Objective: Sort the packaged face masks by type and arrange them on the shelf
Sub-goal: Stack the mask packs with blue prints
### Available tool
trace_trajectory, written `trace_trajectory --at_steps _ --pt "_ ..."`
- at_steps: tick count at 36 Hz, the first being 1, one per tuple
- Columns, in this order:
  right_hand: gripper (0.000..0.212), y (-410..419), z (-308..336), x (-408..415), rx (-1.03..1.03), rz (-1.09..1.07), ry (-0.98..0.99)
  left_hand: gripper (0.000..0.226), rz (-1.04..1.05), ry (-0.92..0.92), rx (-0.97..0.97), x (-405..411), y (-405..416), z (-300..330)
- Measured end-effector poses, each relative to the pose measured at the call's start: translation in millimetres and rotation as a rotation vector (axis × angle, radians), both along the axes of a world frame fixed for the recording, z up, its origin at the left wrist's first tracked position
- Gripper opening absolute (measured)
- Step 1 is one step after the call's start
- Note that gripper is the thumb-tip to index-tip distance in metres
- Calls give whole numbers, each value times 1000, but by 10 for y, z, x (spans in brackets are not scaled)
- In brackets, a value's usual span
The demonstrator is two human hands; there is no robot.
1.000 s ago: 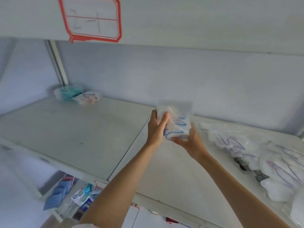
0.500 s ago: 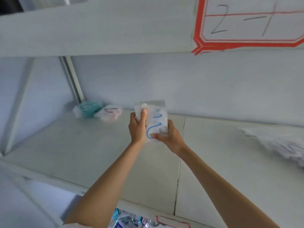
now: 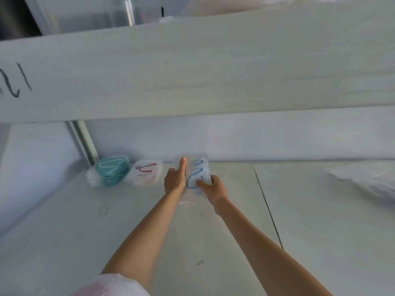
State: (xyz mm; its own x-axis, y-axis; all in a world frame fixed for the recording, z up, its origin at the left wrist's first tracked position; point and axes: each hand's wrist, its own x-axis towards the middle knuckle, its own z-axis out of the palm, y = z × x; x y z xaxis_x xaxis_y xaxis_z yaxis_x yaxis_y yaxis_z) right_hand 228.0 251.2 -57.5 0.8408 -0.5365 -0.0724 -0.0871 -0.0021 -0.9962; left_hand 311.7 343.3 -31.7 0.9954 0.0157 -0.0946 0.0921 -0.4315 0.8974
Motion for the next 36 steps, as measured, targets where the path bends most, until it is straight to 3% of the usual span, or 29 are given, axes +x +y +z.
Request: trace_trajectory --at_steps 4,8,11,13,15,16,23,29,36 --pt "32 34 -24 248 67 -39 64 98 -37 61 22 300 20 -24" --pt "35 63 -70 469 60 -66 117 77 -62 70 12 516 67 -24" --pt "41 57 -134 642 42 -81 144 81 -129 102 29 707 75 -91" --pt "41 56 -139 721 4 -97 156 66 -168 81 65 772 64 -104" --pt "44 54 -125 789 -78 -100 190 33 -199 52 101 757 65 -57" --pt "45 51 -113 824 -123 -92 212 30 -199 48 109 776 61 -49" --pt "46 59 -47 944 -368 -27 334 34 -207 52 197 971 46 -106" --pt "48 53 -28 1004 -402 -18 381 30 -251 16 307 1013 55 -47" --pt "65 48 -1 989 -388 -32 362 37 -256 -71 435 980 77 58"
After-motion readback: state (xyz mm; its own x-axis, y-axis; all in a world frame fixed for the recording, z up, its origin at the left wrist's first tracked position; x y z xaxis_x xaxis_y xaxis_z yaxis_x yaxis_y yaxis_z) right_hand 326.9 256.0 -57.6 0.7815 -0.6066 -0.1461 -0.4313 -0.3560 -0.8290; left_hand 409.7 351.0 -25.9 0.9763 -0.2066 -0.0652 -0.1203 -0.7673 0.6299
